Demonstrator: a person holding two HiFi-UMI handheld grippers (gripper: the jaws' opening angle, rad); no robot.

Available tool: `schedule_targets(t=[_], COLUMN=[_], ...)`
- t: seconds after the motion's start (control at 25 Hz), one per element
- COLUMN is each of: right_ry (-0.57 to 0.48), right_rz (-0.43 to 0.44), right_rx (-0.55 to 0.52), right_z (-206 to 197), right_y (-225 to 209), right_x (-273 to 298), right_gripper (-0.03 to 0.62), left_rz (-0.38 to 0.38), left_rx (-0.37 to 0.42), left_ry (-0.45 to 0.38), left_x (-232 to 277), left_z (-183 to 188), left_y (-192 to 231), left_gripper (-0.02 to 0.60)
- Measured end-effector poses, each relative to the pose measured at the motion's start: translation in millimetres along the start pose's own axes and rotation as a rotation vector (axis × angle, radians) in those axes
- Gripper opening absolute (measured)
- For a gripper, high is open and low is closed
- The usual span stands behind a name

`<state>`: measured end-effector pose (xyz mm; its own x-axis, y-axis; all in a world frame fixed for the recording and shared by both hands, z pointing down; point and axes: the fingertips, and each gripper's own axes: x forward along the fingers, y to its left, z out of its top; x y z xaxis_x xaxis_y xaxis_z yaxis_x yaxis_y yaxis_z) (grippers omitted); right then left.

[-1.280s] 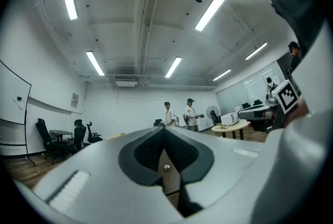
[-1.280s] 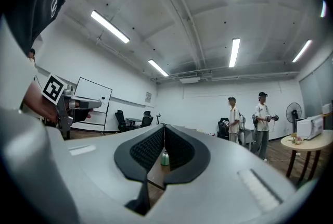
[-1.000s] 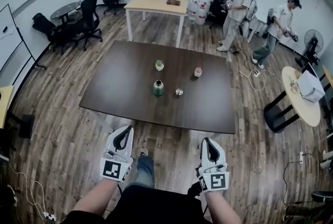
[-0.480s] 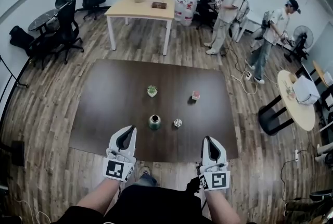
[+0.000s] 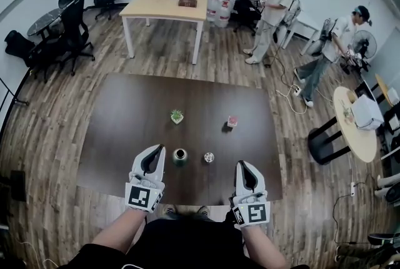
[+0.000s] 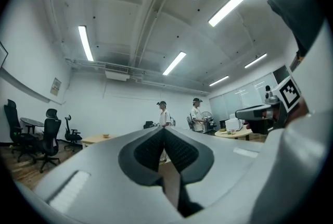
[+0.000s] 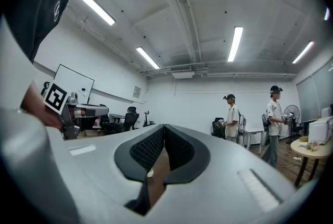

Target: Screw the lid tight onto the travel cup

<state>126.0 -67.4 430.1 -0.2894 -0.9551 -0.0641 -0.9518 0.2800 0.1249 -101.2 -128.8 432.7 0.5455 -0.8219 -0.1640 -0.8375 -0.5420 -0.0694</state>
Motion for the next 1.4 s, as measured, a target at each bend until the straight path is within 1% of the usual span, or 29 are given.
schedule_targets(t=[0.04,0.08,0.12,0.16,0.24,0.32,0.4,0.44,0.48,0.52,0.56,0.6,0.72,0.84,1.0,1.08,1.16,1.28,1.4], right_ry=[0.005,0.008,0.009,0.010,0.019,0.032,0.041,0.041,0.037,0.033,0.041,0.064,0.133,0.178,0.264,0.319,0.386,0.534,0.683], right_rz=[0.002,0.000,-0.003,-0.005,-0.006,-0.006,-0.006,-0.002,0.008,0.026,0.048,0.075,0.137,0.154,0.178,0.209,0.254,0.324,0.396], right_rx=[-0.003,-0.006,-0.003,0.005,0.018,0.018,0.012,0.012,0.020,0.036,0.051,0.055,0.024,0.009,0.010,-0.001,-0.010,-0.033,-0.039], right_z=[0.0,0.2,-0.1,-1.4,-6.0,-10.2,-13.3,-15.0,-16.9,-19.4,-23.3,-28.4,-43.8,-62.2,-108.9,-142.7,-185.5,-258.5,-326.7], right_y=[-5.3,-11.4,-17.7,-23.3,-31.7,-37.6,-41.9,-43.0,-43.2,-42.8,-41.9,-39.7,-29.9,-29.8,-31.5,-25.2,-15.0,3.9,19.5], right_x=[2.5,4.7,7.1,9.7,13.6,15.4,17.6,19.5,22.2,26.4,32.0,37.9,51.7,62.8,82.6,92.4,98.7,105.7,108.1], right_gripper=[0.011,0.011,0.011,0.011,0.011,0.011,0.011,0.011,0.011,0.072,0.504,0.594,0.592,0.591,0.591,0.591,0.591,0.591,0.588], left_rz=[-0.007,-0.017,-0.023,-0.025,-0.052,-0.091,-0.122,-0.132,-0.138,-0.144,-0.152,-0.161,-0.181,-0.200,-0.220,-0.233,-0.241,-0.265,-0.282], left_rx=[-0.011,-0.024,-0.033,-0.035,-0.022,0.005,0.062,0.082,0.086,0.077,0.066,0.058,0.037,0.023,-0.011,-0.024,-0.029,-0.016,-0.006], left_ry=[-0.004,-0.006,-0.004,0.008,0.063,0.141,0.198,0.225,0.256,0.288,0.319,0.348,0.416,0.468,0.514,0.529,0.539,0.558,0.566], left_x=[6.3,13.9,22.6,30.7,40.5,44.4,48.4,49.9,50.8,51.8,53.1,54.3,55.1,55.7,59.7,62.6,62.8,63.8,65.0], left_z=[-1.0,-3.0,-6.4,-11.8,-27.0,-51.5,-87.2,-107.9,-129.3,-150.4,-170.2,-187.8,-231.4,-270.4,-326.7,-350.9,-367.6,-390.0,-403.7], left_y=[-1.7,-4.2,-5.8,-6.6,-12.9,-21.9,-23.5,-21.9,-20.5,-20.2,-21.1,-22.9,-24.9,-30.8,-39.7,-43.5,-46.6,-49.5,-49.0], left_gripper=[-0.002,0.011,0.344,0.595,0.594,0.592,0.592,0.592,0.592,0.592,0.592,0.592,0.592,0.592,0.592,0.592,0.591,0.591,0.589])
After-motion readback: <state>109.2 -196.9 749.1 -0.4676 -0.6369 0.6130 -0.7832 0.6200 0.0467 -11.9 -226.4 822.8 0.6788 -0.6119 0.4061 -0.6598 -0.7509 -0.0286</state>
